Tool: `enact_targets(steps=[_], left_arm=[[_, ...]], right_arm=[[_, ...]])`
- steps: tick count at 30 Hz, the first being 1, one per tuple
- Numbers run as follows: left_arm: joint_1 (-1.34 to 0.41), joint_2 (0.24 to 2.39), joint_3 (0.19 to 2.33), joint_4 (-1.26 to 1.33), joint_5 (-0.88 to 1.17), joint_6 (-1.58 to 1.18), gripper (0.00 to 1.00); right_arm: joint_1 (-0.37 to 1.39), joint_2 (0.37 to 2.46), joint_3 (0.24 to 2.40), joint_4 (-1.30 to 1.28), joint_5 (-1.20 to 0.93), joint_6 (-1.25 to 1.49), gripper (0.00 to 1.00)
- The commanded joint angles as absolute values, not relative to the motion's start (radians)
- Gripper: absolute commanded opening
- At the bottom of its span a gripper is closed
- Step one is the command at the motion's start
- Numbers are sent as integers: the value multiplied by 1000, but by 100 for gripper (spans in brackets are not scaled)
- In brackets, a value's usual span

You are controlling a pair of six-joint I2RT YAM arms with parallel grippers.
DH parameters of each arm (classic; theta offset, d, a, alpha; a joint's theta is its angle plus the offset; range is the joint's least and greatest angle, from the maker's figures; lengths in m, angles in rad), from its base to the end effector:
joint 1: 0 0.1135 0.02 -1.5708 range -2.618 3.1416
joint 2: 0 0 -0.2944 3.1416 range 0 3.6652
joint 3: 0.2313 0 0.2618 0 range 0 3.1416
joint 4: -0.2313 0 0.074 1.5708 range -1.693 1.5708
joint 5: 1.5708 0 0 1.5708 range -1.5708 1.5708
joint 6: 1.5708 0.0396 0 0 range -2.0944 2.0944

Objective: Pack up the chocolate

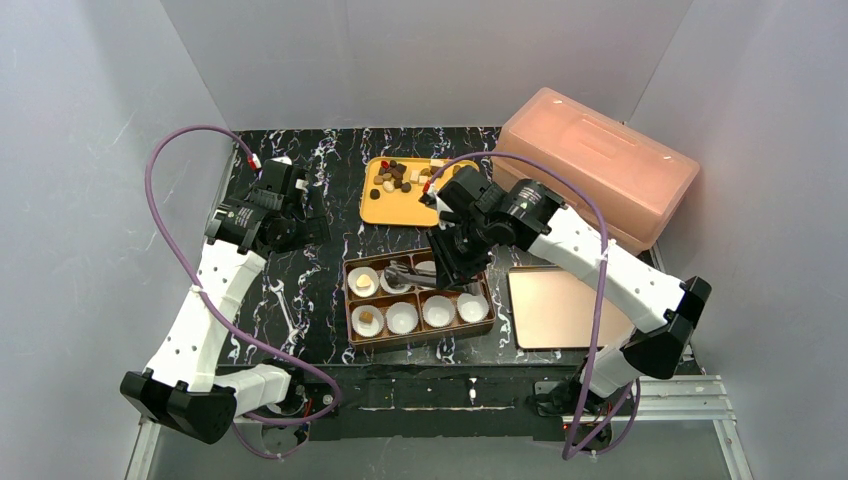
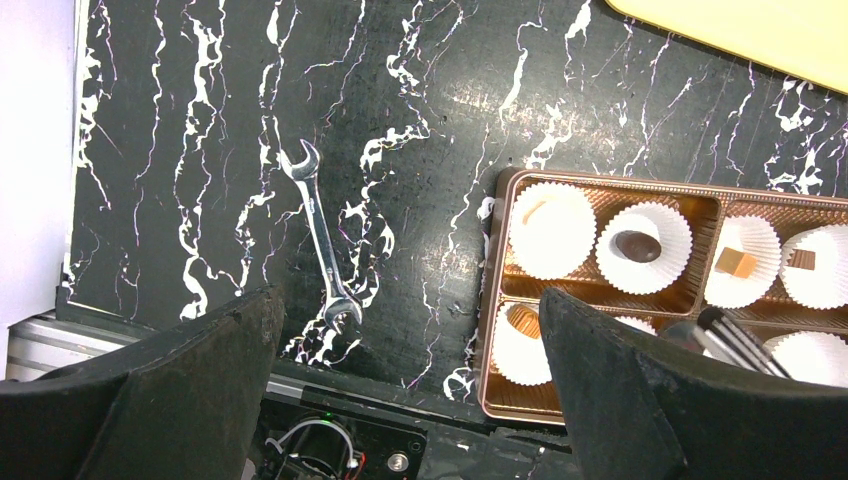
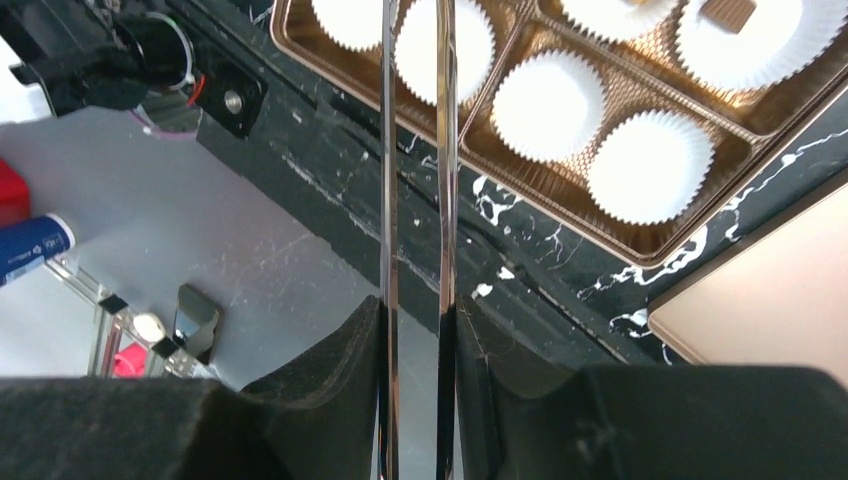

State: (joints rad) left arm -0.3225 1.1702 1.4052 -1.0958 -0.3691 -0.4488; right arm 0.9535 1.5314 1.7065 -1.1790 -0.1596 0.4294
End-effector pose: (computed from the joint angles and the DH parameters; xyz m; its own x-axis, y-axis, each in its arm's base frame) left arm 0.2050 -0.0534 0.4182 -0.6795 -0.1996 -0.7060 -0.2467 0.9684 -0.0363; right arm 0.1741 0.2561 0.4158 -0.7997 -0.4165 -0.4325 -0.5736 0.7427 0.3455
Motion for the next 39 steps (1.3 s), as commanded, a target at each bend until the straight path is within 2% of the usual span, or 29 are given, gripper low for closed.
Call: enact_targets(steps=[1,19,26,39], left_arm=[[-317,1149,1402,-1104,-377,-449,99],[-317,1145,1399,-1110,-382,-451,100],[-317,1143,1398,-1112,-385,-451,99],[-316,1143,1402,-1113,-386,-448,99]], right_arm=[[983,1480,1664,-1168,-195,452,31],[1037,1501,1560,-1146,-188,467,32],[1039,1511,1563,-1136,-184,470,39],[1040,1531,1592,-1148,-176,461,42]])
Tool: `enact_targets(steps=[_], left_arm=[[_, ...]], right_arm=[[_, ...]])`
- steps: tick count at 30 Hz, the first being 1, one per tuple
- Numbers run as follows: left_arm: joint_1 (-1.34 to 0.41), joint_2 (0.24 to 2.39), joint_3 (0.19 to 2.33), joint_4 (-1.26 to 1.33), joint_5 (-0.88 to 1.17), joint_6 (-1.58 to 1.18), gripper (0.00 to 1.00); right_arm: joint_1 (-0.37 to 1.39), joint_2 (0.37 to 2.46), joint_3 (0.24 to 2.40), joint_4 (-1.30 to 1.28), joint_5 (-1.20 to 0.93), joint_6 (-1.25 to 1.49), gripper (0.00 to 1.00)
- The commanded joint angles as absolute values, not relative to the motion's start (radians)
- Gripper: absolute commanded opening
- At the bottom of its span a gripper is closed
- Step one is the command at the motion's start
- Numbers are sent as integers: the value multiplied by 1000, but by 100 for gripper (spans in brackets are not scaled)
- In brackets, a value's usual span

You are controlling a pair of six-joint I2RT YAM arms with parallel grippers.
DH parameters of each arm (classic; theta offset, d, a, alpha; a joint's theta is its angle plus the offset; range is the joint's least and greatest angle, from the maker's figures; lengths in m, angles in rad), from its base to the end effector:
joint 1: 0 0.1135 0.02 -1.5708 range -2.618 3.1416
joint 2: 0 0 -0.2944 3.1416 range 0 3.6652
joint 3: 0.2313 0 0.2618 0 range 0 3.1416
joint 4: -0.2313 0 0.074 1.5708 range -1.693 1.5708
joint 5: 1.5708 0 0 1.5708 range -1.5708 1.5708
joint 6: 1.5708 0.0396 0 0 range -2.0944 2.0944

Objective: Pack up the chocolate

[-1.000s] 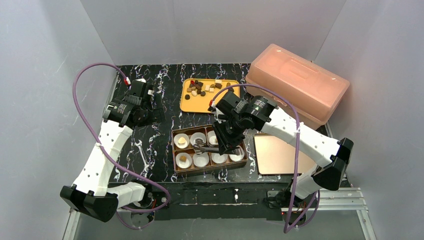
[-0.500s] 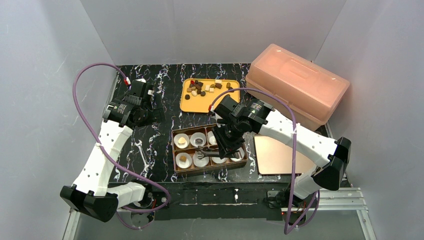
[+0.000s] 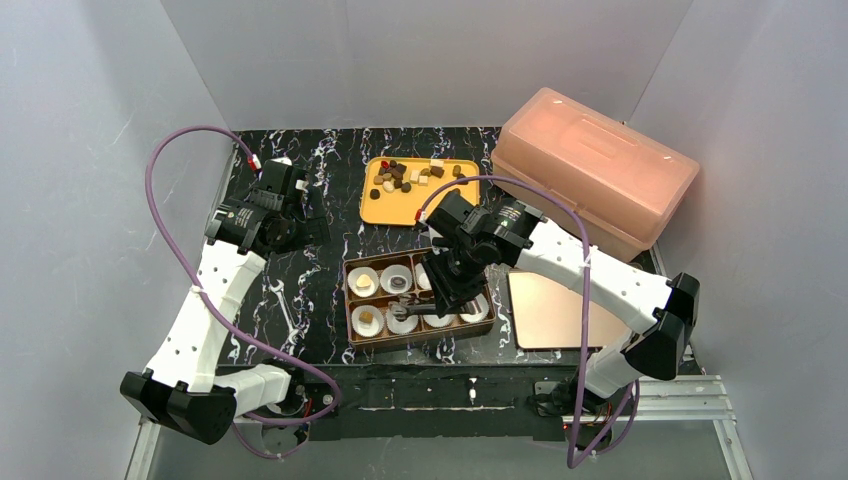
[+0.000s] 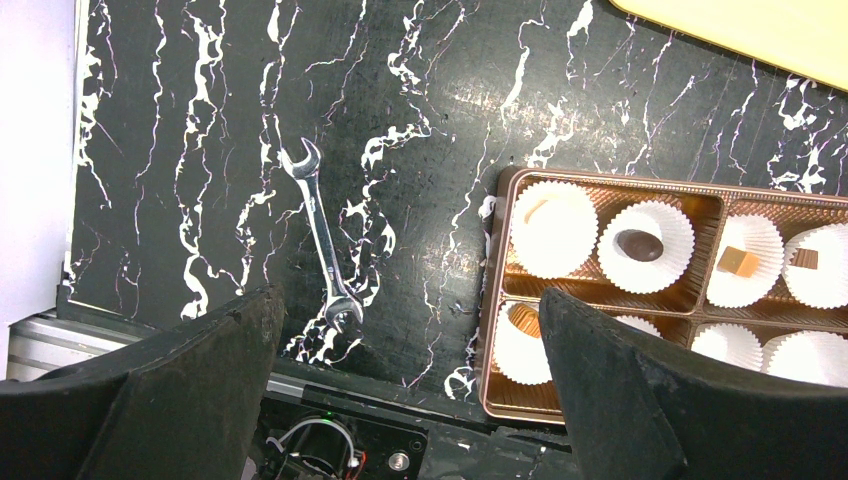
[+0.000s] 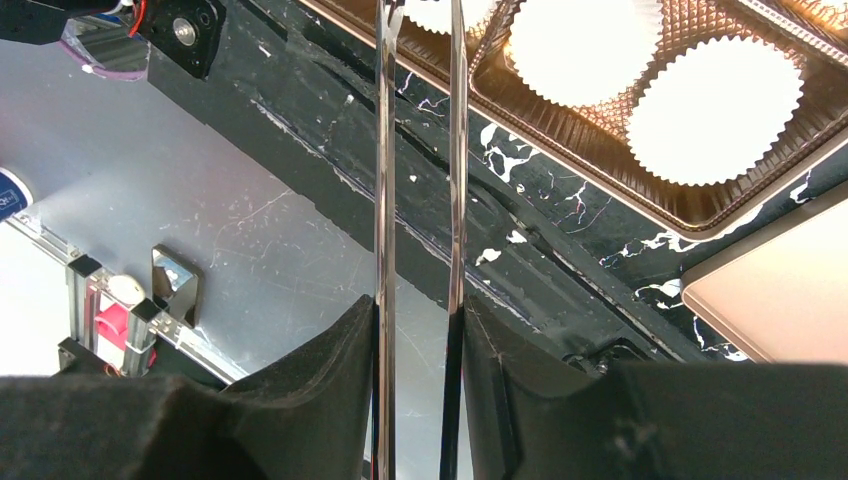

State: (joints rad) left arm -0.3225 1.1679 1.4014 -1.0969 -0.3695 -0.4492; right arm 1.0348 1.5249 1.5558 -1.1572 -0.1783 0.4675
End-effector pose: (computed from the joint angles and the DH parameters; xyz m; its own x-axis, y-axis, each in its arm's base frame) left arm 0.2044 -0.0532 0.4174 -0.6810 -0.1994 -0.7046 -0.2473 0.9683 -0.0349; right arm 0.1512 0.2683 0.3735 -0.8105 -0.4960 -0.3117 -0.5823 0.7400 0.3367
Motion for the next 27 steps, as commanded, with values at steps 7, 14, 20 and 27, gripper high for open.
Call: enact_targets(steps=[7,14,20,27], left_arm=[[-316,1145,1403,-1112,-384,-446,100],[-316,1140,1403,-1113,-393,-445,100],[-316,1147,1394,-1100,-387,-445,99],[-315,1150,1402,-1098,-384,-440,99]], right_arm=[[1040,1539,1611,-1149,-173,459,45],[1040,1542,1631,-1144,-165,459,44],[1028,1537,1688,-1171,-95,454,45],[946,1538,1753,-1185,-48,440,45]])
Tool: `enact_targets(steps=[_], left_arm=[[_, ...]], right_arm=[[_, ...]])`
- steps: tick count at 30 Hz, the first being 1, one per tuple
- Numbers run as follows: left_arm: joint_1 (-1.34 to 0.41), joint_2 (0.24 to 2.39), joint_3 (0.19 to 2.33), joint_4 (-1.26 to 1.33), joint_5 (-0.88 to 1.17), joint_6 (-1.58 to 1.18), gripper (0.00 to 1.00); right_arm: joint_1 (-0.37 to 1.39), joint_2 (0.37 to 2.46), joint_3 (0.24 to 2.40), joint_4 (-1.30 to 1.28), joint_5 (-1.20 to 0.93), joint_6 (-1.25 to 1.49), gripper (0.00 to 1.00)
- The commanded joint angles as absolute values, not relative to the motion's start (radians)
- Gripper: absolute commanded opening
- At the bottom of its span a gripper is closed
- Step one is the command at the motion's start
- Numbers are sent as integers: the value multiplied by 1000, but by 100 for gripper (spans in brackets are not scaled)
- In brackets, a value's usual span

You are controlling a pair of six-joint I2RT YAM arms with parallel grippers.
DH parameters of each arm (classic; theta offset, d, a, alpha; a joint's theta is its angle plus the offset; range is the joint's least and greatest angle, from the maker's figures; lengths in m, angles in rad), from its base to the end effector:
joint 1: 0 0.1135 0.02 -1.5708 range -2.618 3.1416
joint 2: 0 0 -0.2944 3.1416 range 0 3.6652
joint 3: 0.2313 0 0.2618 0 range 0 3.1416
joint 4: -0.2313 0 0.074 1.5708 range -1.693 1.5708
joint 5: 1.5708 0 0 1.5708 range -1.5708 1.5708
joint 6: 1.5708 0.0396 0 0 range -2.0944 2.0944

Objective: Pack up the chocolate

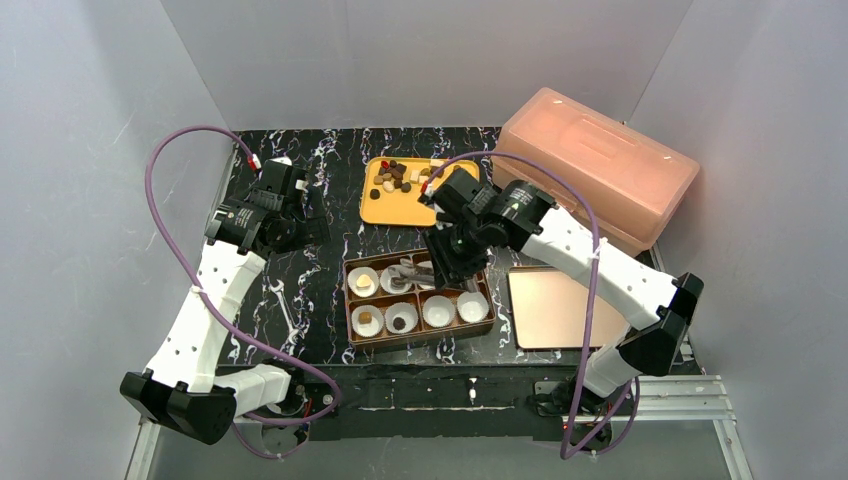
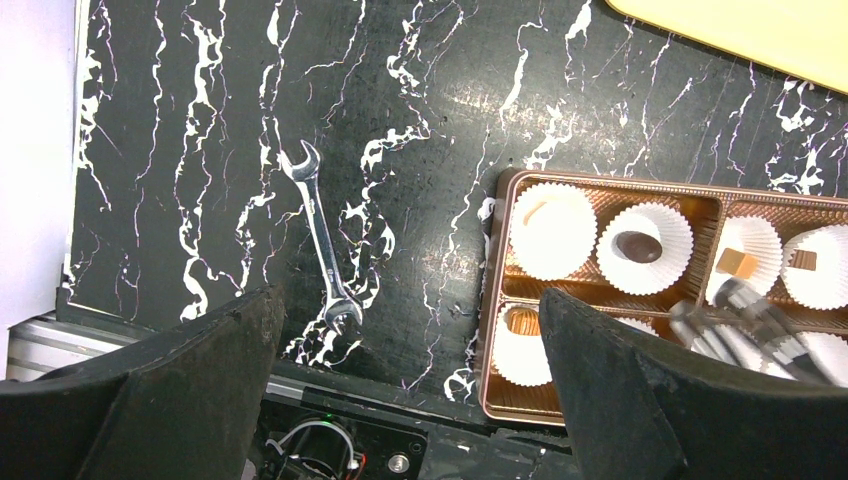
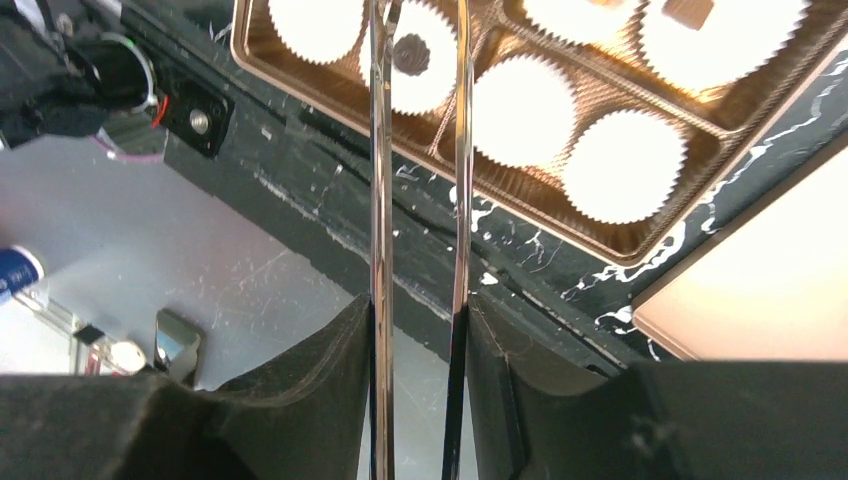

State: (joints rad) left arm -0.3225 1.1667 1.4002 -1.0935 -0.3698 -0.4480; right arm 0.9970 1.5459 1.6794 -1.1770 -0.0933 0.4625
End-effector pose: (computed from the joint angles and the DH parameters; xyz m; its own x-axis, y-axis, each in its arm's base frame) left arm 0.2043 -0.0532 0.4175 -0.6790 -0.1989 -0.7067 -0.2466 0.9685 -0.0357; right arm 0.1675 0.2660 0.4032 -0.8043 -0.4259 -0.4144 -0.5618 0.7723 0.2966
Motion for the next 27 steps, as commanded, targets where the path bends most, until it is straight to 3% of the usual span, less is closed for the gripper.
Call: enact_targets(steps=[1,14,27], left_arm=[[-315,1150,1402,-1096,-384,-439,99],[-310,1151,1414,-1094,-358,-433,99],[-309,1148,1395,-1082,-339,-433,99]], right_arm=[[925,1537,1763,-1182,-46,436,45],[653,1688,1927,-1120,89,421,45],[555,1986,2151,-1122,205,389,45]])
